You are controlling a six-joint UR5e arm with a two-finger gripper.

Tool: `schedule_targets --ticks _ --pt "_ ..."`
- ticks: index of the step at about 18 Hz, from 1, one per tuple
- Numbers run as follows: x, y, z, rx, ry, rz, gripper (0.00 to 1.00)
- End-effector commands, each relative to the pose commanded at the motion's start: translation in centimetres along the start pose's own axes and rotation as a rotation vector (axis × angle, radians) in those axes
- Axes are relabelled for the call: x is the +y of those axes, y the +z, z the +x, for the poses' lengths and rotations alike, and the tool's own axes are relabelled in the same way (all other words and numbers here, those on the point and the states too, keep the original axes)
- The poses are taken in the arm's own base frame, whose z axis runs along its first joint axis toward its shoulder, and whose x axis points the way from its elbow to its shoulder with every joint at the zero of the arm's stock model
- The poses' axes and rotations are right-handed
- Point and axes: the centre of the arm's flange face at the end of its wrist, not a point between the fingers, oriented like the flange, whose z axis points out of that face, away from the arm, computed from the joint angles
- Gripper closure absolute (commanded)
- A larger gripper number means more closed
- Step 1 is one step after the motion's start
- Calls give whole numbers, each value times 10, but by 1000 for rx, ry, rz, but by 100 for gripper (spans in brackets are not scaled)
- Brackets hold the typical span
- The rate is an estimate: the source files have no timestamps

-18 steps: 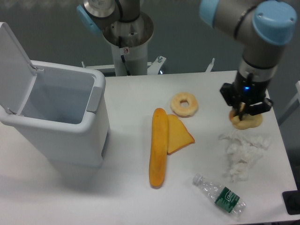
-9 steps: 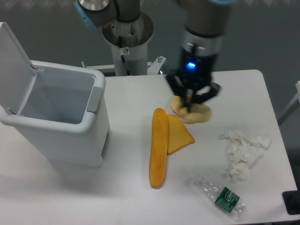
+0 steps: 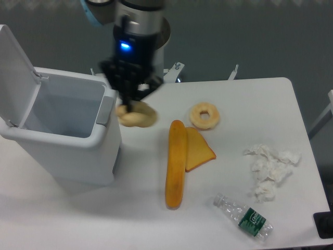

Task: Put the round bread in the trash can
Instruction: 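Carry the round bread across the table over the open trash bin, then open the gripper to drop the round bread into the bin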

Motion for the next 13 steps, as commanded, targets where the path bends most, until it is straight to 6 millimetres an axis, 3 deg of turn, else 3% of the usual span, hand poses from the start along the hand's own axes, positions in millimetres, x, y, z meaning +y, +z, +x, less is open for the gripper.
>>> schedule_targets --ticks 3,4,6,7,8,13 --pt "-6 -2 25 14 14 6 90" --pt "-5 -1 31 20 21 3 80" --pt "1 -3 43 22 32 1 43" --pt "5 -5 46 20 37 1 8" --pt "7 -6 48 23 37 2 0" --pt "12 -9 50 13 46 4 0"
